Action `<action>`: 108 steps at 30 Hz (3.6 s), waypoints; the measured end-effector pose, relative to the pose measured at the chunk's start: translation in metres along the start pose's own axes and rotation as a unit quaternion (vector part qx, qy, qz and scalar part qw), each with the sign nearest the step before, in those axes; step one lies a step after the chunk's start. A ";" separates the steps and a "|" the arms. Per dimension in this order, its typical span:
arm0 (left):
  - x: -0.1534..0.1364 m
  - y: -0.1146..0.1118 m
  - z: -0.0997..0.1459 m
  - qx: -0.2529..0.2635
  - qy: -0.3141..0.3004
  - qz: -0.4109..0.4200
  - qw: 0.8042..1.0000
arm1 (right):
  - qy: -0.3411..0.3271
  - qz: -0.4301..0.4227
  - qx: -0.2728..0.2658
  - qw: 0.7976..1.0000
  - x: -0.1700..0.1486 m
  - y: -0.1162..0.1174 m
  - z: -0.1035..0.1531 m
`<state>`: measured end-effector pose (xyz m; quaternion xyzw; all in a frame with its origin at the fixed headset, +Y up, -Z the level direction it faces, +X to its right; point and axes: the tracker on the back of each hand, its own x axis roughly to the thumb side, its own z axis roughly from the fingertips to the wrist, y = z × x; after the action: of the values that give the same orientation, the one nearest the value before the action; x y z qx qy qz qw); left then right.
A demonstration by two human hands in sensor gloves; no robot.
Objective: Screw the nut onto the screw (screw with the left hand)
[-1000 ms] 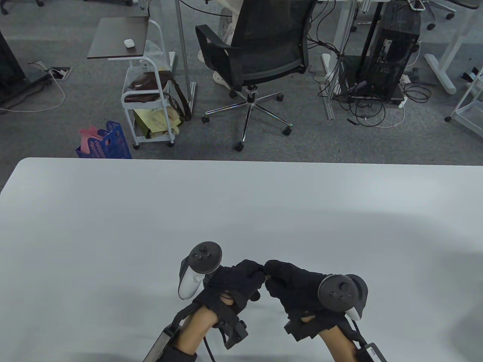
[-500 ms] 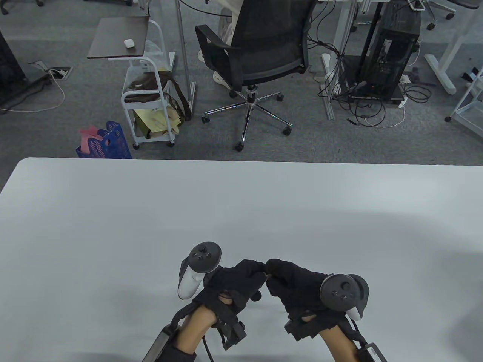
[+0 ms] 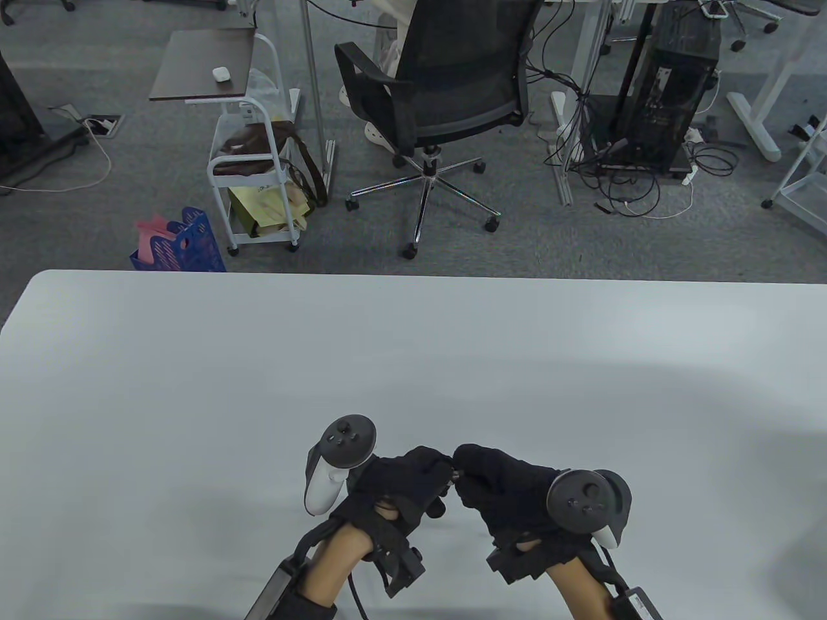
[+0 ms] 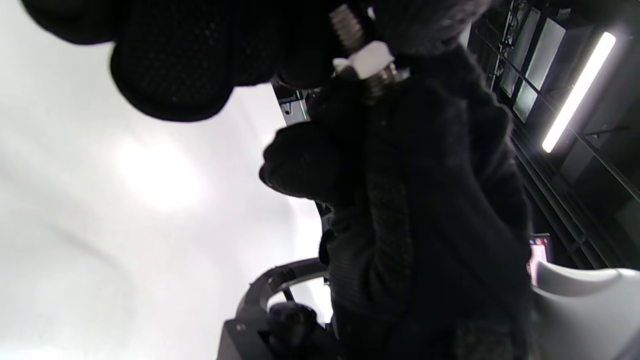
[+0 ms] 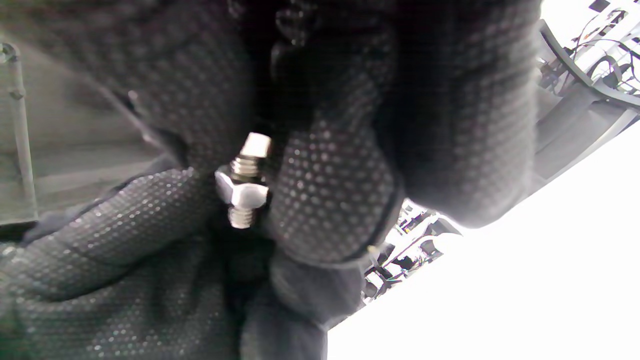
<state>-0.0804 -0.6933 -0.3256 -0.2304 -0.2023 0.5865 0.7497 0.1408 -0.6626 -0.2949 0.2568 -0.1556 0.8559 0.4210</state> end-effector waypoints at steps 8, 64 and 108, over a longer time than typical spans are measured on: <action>-0.005 0.000 0.001 0.006 0.011 -0.001 1.000 | 0.003 -0.002 -0.003 1.000 -0.001 -0.001 0.000; -0.008 0.001 -0.007 -0.007 0.013 -0.010 1.000 | 0.033 -0.022 0.015 0.999 -0.015 0.006 -0.002; -0.005 0.004 -0.003 0.004 0.015 -0.027 1.000 | 0.052 -0.002 0.000 0.999 -0.005 0.014 0.002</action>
<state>-0.0832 -0.6975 -0.3301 -0.2302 -0.1949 0.5634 0.7692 0.1330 -0.6749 -0.2969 0.2127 -0.1331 0.8672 0.4301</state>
